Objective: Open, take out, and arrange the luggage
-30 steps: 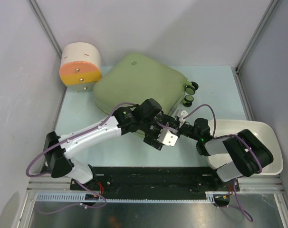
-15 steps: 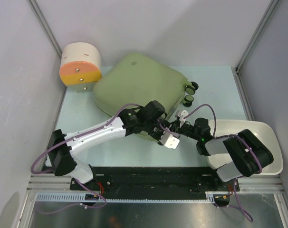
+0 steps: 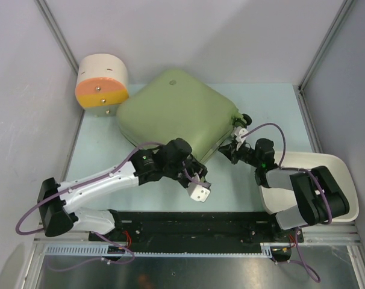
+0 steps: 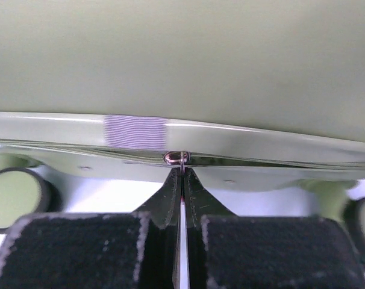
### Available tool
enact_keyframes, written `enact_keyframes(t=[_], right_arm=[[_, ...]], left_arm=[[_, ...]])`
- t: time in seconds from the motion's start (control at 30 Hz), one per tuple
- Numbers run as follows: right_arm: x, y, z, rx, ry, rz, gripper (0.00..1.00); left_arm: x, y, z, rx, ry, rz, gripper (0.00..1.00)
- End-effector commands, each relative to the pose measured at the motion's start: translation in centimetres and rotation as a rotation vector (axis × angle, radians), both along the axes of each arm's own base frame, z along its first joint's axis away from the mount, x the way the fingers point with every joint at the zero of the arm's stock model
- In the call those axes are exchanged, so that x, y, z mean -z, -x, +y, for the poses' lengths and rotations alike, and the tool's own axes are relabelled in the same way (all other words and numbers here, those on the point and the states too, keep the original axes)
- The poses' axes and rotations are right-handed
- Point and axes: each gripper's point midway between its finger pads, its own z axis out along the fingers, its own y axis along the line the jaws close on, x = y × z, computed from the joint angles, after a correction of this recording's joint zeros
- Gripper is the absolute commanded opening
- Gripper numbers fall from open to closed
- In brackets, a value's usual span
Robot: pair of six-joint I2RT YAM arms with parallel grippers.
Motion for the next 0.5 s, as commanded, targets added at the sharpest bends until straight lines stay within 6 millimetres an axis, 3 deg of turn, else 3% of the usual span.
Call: enact_keyframes(t=[0.0,0.07,0.2,0.3,0.47], right_arm=[[-5.6,-5.2,-4.1,0.177,0.044,-0.238,0.0],[-5.5,-5.9,-5.2,0.206,0.097,-0.28,0.0],[-5.2,-8.0,-9.3,0.305,0.179,-0.353,0.0],[-6.2,-9.7,-12.2,0.35,0.203,-0.436,0.0],[-7.9,-11.8,-15.2,0.308,0.148,-0.522,0.0]], left_arm=[[4.0,3.3,6.4,-0.035,-0.226,0.139,0.0],[4.2,3.6,6.9,-0.034,-0.232,0.144,0.0],[4.9,4.2,8.3,-0.028,-0.258,0.142,0.0],[5.5,4.6,9.0,-0.019,-0.275,0.14,0.0],[6.4,5.2,10.0,0.017,-0.301,0.132,0.0]])
